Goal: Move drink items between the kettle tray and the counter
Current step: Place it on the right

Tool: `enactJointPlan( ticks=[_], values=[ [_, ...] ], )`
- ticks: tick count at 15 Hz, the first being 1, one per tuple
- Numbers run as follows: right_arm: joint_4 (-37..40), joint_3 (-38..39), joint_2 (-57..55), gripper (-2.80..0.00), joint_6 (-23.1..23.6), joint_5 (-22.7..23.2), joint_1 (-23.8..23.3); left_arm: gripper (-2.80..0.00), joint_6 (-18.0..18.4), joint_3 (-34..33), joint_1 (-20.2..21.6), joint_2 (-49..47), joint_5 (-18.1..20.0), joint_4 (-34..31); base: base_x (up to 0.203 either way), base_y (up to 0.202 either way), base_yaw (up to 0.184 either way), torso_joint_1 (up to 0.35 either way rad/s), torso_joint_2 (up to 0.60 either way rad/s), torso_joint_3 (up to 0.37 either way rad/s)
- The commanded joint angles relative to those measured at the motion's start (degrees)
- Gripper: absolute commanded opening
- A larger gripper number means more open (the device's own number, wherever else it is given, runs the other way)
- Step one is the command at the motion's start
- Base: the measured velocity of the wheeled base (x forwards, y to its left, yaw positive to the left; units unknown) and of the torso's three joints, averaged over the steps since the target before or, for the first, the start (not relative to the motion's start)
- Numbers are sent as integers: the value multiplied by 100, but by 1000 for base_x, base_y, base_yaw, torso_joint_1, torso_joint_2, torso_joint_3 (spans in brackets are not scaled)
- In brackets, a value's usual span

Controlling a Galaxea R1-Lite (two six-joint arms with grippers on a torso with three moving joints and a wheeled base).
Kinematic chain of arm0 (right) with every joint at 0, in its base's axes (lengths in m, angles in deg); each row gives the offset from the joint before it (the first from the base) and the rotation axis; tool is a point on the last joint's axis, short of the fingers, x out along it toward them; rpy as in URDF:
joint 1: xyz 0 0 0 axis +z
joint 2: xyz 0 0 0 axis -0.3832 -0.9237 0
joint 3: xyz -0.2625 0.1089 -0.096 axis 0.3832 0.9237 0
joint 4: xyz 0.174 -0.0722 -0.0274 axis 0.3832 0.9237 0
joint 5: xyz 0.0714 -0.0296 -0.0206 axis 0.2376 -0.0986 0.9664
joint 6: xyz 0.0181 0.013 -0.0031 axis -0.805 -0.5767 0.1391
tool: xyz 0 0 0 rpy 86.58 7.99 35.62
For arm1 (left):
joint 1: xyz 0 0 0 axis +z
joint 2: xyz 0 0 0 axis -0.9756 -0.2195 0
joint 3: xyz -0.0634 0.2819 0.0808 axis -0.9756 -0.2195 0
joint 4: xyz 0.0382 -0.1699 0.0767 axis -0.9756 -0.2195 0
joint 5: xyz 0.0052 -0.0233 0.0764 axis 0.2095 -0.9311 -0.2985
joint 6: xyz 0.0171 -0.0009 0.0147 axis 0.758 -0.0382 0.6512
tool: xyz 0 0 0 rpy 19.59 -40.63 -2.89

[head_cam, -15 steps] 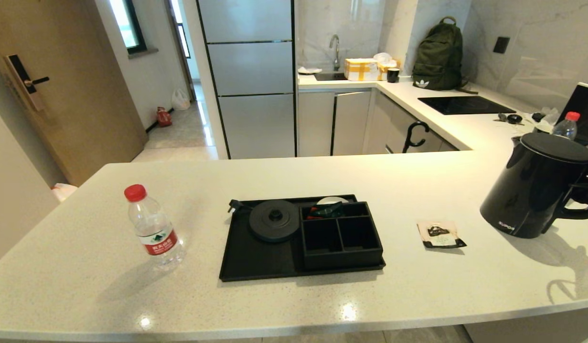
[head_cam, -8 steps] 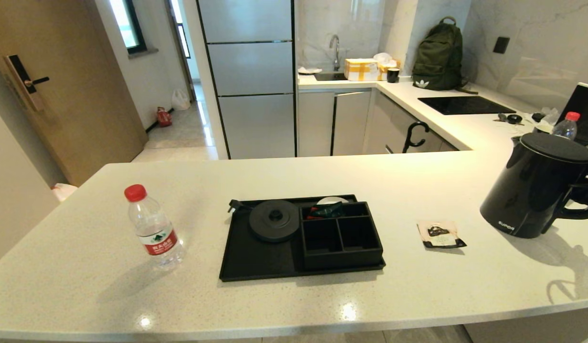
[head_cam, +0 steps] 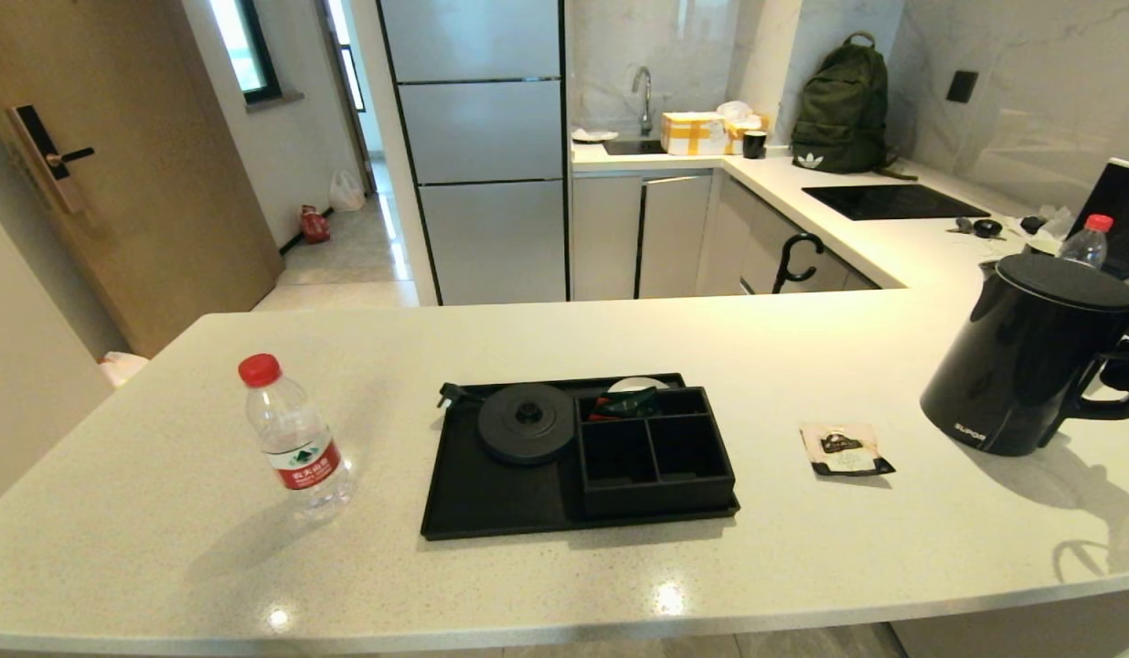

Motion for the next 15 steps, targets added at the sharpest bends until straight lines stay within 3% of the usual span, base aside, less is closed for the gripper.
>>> enactJointPlan(
  ticks=[1,4,7,9,15],
  values=[
    [-26,87,86,0,-1,-118,116,-280,0,-1,2,0,5,3,0,0,0,0,0,0],
    [-31,238,178,0,-1,-185,319,-280,0,-1,2,0,5,3,0,0,0,0,0,0],
    [-37,283,162,0,6,-638,467,-280,0,-1,2,0,5,3,0,0,0,0,0,0],
    [-23,290,128,0,11,-675,468,-280,0,-1,6,0,1,3,0,0,0,0,0,0],
    [-46,283,42,0,118,-1700,800,-280,0,-1,2,0,5,3,0,0,0,0,0,0]
  ],
)
